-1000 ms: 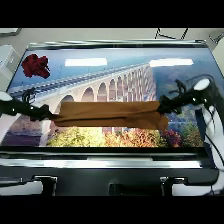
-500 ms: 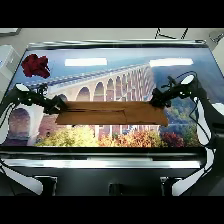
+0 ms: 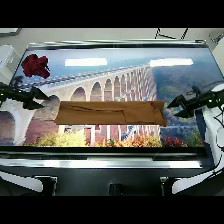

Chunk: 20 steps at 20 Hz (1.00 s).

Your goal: Fold the clothes and pants, and hang the long-sleeved shirts on hangers.

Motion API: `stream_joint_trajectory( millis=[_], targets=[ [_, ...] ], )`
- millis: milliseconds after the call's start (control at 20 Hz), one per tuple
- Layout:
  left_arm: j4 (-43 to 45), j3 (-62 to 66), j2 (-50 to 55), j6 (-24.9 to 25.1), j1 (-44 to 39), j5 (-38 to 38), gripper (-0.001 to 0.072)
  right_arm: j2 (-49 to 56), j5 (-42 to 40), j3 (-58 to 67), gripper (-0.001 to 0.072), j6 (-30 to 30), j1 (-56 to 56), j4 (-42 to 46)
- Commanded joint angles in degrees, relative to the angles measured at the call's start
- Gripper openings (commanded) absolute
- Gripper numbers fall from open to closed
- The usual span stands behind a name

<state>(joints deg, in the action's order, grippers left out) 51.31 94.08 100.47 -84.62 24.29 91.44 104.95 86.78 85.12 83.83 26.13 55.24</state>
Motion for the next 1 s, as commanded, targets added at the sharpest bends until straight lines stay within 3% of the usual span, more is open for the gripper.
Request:
stream_joint_trajectory(
  millis=[0,200,400,450,500,550,600,650,850,900,950],
  targets=[
    [-0.2,0.5,-6.1,-1.6,0.8,1.6,0.0705,1.6,-1.3,-5.8,0.0708,-5.8,1.1,-5.3],
    [-0.2,0.5,-12.6,-1.6,-3.2,1.8,0.0705,3.9,-2.9,-6.4,0.0708,-11.4,-1.9,-14.1],
    [-0.2,0.5,-16.3,-1.6,-8.7,1.5,0.0705,4.0,-6.8,-6.4,0.0698,-11.4,-7.9,-14.3],
    [-0.2,0.5,-16.7,-1.6,-10.2,1.5,0.0705,4.0,-7.8,-6.4,0.0660,-11.4,-9.5,-14.3],
    [-0.2,0.5,-16.7,-1.6,-11.6,1.5,0.0704,3.7,-7.8,-6.4,0.0571,-11.2,-11.0,-14.3],
    [-0.1,0.5,-16.6,-1.5,-13.4,1.3,0.0703,3.3,-7.9,-6.4,0.0420,-11.1,-12.2,-14.0],
    [-0.1,0.3,-16.6,-1.3,-15.0,0.0,0.0703,2.5,-7.8,-6.4,0.0189,-10.1,-13.2,-13.9],
    [-0.1,0.0,-16.6,-1.3,-17.0,-2.5,0.0702,1.5,-7.7,-6.4,0.0032,-8.3,-13.9,-13.9],
    [-0.1,-5.0,-16.0,-1.3,-27.2,-19.4,0.0677,-8.3,-7.8,-6.4,0.0032,-3.3,-17.0,-13.8],
    [-0.1,-7.3,-15.3,-1.3,-30.3,-24.0,0.0444,-11.7,-8.2,-6.4,0.0032,-1.9,-18.2,-13.8],
    [0.2,-10.0,-14.4,-1.3,-33.7,-28.7,0.0044,-15.0,-8.5,-6.4,0.0032,0.0,-19.2,-13.8]
  ],
)
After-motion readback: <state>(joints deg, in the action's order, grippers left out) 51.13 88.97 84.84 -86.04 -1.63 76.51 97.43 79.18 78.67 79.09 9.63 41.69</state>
